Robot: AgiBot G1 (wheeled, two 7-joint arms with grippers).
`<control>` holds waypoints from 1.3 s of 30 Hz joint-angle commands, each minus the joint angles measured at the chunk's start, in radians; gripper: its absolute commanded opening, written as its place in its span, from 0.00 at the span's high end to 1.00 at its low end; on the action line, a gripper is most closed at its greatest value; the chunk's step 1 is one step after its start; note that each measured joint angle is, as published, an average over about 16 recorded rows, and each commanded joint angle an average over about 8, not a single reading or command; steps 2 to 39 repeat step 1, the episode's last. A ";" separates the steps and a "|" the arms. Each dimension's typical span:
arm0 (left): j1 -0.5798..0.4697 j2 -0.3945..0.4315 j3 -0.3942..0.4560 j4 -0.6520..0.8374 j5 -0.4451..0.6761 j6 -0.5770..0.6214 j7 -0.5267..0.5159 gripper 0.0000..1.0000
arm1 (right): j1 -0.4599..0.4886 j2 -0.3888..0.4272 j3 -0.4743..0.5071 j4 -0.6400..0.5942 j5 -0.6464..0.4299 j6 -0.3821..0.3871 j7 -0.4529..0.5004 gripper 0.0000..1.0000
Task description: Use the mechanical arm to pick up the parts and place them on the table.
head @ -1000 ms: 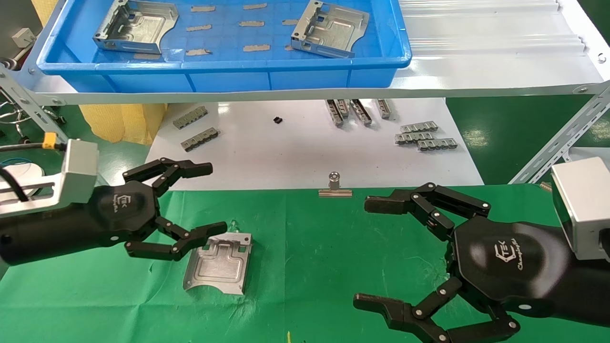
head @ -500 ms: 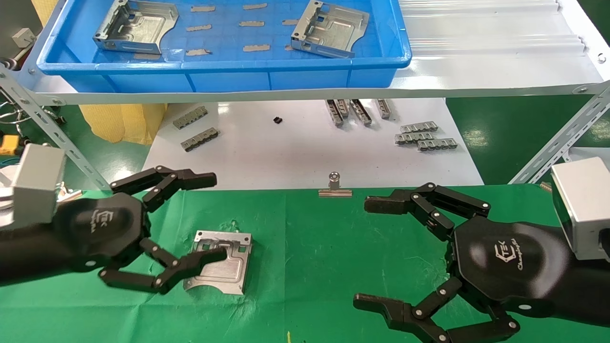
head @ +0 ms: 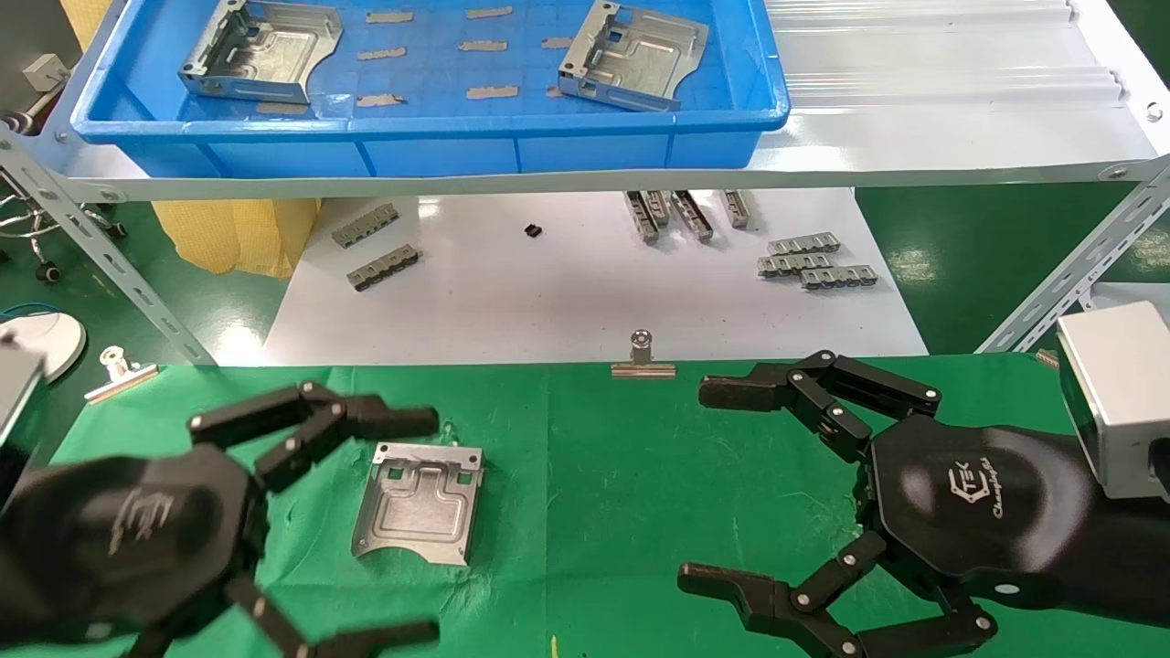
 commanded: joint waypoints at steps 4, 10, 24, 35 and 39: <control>0.024 -0.015 -0.017 -0.056 -0.014 -0.004 -0.030 0.00 | 0.000 0.000 0.000 0.000 0.000 0.000 0.000 0.00; 0.024 -0.015 -0.017 -0.056 -0.014 -0.004 -0.030 0.00 | 0.000 0.000 0.000 0.000 0.000 0.000 0.000 0.00; 0.024 -0.015 -0.017 -0.056 -0.014 -0.004 -0.030 0.00 | 0.000 0.000 0.000 0.000 0.000 0.000 0.000 0.00; 0.024 -0.015 -0.017 -0.056 -0.014 -0.004 -0.030 0.00 | 0.000 0.000 0.000 0.000 0.000 0.000 0.000 0.00; 0.024 -0.015 -0.017 -0.056 -0.014 -0.004 -0.030 0.00 | 0.000 0.000 0.000 0.000 0.000 0.000 0.000 0.00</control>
